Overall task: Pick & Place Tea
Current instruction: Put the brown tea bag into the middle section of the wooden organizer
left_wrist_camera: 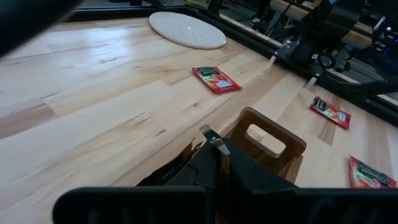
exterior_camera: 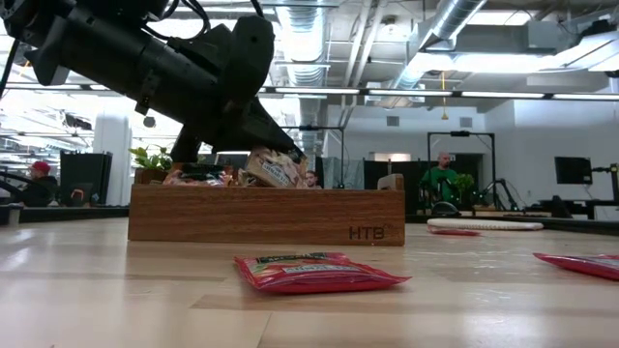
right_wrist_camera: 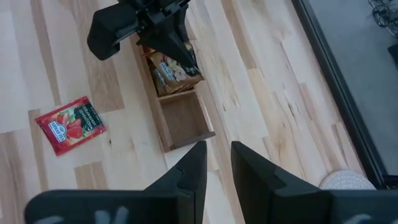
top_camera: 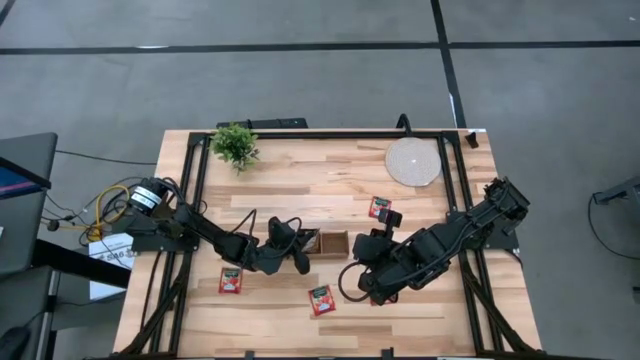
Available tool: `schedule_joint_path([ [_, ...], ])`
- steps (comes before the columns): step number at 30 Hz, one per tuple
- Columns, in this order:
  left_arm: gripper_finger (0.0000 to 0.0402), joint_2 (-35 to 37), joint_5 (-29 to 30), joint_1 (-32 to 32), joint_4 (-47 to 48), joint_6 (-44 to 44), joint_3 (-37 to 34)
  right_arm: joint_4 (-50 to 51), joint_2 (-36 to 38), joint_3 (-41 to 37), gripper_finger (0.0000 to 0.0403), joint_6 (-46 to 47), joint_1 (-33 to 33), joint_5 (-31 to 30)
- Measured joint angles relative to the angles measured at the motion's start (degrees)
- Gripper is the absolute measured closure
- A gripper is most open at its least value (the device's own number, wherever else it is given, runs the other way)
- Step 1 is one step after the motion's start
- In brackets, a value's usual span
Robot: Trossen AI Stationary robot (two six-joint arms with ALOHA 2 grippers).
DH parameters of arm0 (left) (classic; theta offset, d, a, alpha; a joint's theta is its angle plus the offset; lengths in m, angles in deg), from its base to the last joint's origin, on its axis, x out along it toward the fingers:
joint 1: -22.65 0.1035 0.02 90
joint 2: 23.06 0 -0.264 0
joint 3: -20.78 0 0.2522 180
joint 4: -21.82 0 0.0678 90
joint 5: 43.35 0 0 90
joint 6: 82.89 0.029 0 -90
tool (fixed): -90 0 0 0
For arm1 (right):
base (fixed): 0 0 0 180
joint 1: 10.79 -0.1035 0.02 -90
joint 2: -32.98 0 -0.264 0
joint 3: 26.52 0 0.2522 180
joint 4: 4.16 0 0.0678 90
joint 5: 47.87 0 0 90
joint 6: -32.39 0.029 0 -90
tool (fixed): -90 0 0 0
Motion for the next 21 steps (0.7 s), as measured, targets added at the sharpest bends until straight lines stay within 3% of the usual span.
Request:
schedule_joint_path([
  [14, 0.0401, 0.09, -0.07, 0.0, -0.42, 8.34, 2.08, -0.57, 0.0, 0.02, 0.0336, -0.03, -0.09, 0.02],
  [21, 0.0401, 0.09, -0.07, 0.0, 0.26, 8.52, 2.08, -1.04, 0.0, 0.0, 0.0336, 0.02, -0.85, 0.04],
])
